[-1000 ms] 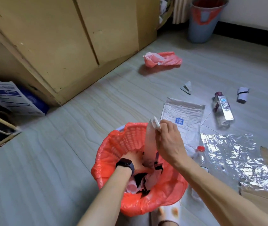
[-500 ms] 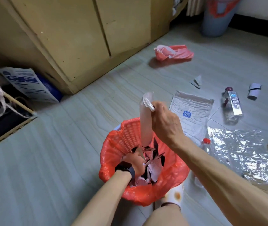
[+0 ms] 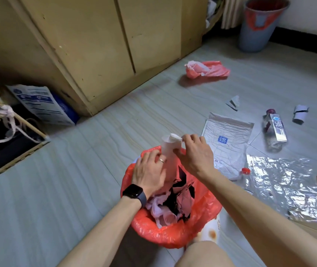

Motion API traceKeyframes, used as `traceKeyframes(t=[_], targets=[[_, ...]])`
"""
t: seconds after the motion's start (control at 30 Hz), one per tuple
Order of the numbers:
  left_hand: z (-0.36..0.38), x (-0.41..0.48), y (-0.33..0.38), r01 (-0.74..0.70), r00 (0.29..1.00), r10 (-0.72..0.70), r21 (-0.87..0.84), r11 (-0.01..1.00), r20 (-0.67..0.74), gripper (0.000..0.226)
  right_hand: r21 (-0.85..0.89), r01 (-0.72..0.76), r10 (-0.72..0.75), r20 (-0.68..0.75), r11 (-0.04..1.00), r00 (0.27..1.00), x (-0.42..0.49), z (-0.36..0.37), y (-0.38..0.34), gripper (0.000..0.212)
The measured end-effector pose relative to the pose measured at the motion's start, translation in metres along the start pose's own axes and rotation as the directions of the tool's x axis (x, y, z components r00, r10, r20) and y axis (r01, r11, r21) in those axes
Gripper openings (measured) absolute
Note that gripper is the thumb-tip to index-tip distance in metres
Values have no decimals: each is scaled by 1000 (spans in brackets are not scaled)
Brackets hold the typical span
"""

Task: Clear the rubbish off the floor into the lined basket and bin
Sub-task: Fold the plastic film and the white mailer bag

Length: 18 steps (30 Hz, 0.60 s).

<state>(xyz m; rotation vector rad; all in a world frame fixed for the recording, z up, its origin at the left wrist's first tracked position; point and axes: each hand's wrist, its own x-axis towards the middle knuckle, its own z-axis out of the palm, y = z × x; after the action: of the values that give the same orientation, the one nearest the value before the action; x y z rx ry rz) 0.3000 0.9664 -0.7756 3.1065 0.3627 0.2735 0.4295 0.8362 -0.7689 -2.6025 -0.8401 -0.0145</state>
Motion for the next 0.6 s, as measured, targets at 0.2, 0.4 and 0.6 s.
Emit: traceKeyframes(t=[0.2,0.4,0.6], targets=[[7,56,0,168,973,-128,-213,962,192,68,220,-244,189,244,945,951,14,17,15,41],[22,69,-13,174,955,-120,-184,967,273,36,340,-226,161,208,913,965,12,21,25,40],[20,76,-9,294,929,-207,-271,917,306,49,372,-213,167,152,904,974,7,18,18,62]])
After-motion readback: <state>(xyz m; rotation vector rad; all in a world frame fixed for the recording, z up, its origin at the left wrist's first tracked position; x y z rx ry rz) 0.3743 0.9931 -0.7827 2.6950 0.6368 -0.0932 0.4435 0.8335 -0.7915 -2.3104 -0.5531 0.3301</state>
